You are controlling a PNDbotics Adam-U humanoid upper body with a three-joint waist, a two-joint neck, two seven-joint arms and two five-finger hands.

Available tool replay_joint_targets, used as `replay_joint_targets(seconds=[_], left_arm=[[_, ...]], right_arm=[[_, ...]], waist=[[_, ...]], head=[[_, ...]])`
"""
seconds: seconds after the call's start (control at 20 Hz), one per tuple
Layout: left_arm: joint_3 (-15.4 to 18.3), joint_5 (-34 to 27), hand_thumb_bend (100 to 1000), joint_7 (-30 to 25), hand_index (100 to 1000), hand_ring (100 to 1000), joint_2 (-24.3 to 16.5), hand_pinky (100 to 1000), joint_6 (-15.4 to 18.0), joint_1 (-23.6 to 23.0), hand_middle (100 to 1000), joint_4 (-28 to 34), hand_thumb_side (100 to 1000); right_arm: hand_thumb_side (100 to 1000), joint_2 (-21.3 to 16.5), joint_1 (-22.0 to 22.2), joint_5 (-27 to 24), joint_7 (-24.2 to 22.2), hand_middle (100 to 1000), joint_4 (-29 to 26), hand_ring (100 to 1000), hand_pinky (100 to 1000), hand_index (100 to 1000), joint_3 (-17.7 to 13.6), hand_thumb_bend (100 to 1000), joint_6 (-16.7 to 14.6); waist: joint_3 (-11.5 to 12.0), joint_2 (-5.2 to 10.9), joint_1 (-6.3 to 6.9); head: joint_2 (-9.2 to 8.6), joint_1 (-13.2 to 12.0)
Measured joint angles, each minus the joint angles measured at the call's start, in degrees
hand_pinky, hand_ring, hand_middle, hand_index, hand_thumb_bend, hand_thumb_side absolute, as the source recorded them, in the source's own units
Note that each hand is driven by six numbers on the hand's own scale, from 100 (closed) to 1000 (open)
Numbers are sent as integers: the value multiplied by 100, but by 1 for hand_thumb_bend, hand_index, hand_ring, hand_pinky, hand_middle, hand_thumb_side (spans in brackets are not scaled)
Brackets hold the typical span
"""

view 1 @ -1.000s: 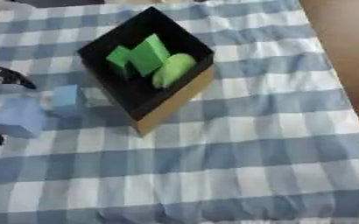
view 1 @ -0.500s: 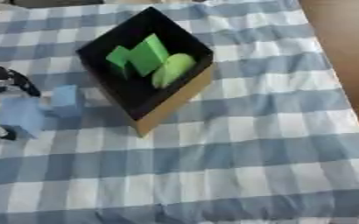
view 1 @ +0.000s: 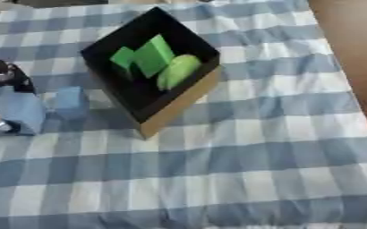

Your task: Pick up objects on the table and place them in the box.

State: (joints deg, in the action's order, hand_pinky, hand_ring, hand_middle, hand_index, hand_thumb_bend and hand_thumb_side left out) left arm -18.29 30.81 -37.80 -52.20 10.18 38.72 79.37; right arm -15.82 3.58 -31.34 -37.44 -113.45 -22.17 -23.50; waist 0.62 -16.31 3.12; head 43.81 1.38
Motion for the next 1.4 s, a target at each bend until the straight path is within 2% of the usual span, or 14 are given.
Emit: replay_joint_targets(seconds=[0.3, 0.35, 0.55, 0.75, 1.2, 1.4], left_arm=[[168, 73, 410, 40, 668, 702, 243, 804, -53, 671, 527, 399, 100], [169, 80, 359, 37, 674, 696, 264, 810, -56, 690, 530, 408, 100], [198, -22, 331, 67, 680, 695, 548, 812, -9, 1055, 533, 623, 100], [142, -181, 321, -66, 680, 692, 1058, 813, -69, 1611, 532, 669, 100], [-93, 244, 378, -329, 704, 709, 2282, 822, -110, 2829, 555, -350, 103], [-162, 602, 419, -433, 712, 722, 2865, 824, -53, 3054, 566, -945, 119]], right_arm=[[547, -1, 44, -1, 12, 456, 0, 1000, 950, 961, 0, 100, -13], [547, -2, 44, -1, 13, 456, 0, 1000, 950, 961, 0, 100, -15], [547, -17, 36, -62, -40, 456, 0, 1000, 950, 962, 99, 100, 32], [547, -29, -8, -132, -122, 454, 0, 1000, 952, 963, 163, 100, 93], [547, -30, -111, -167, -259, 451, 0, 1000, 954, 964, 213, 100, 168], [548, -17, -135, -177, -295, 451, 0, 1000, 955, 965, 213, 100, 177]], waist=[[48, 5, 0], [47, 6, 0], [-212, 7, 0], [-300, 7, 0], [-435, 0, 0], [-440, -1, 0]], head=[[0, 41], [0, 42], [0, -131], [0, -258], [-10, -399], [-32, -397]])
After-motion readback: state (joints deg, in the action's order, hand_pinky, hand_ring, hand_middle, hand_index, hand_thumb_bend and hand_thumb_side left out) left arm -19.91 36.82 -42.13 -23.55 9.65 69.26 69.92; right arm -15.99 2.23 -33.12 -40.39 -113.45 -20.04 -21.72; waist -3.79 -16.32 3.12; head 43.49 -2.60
